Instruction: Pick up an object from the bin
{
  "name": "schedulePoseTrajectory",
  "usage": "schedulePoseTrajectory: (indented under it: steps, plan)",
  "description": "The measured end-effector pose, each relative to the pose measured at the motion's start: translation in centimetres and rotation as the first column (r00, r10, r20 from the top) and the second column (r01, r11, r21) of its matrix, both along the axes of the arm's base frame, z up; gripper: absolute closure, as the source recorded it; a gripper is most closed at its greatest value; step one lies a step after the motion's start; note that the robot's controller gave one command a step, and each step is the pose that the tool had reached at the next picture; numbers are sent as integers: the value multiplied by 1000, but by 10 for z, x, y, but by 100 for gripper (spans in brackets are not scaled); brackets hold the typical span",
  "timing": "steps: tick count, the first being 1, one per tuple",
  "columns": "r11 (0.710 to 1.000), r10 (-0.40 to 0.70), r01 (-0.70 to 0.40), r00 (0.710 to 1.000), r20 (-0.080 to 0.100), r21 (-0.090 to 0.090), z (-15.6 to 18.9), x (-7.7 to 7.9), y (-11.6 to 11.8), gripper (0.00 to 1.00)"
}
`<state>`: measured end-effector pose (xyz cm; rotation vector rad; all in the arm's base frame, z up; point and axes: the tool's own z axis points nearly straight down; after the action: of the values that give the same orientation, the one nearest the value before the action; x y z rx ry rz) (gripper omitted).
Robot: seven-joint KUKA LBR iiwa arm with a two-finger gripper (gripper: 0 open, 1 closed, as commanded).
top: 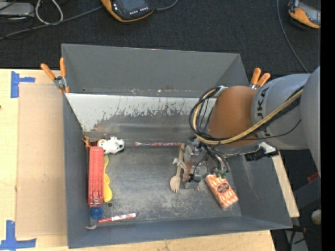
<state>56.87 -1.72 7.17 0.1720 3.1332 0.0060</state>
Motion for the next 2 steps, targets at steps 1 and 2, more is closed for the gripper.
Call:
schedulePoseTrajectory:
  steps: [1, 2]
  plan:
    - [1000, 0, 0, 1000, 0, 0, 0, 0, 0, 100]
    - [999, -50, 50, 999, 1, 2, -1, -50, -4, 100]
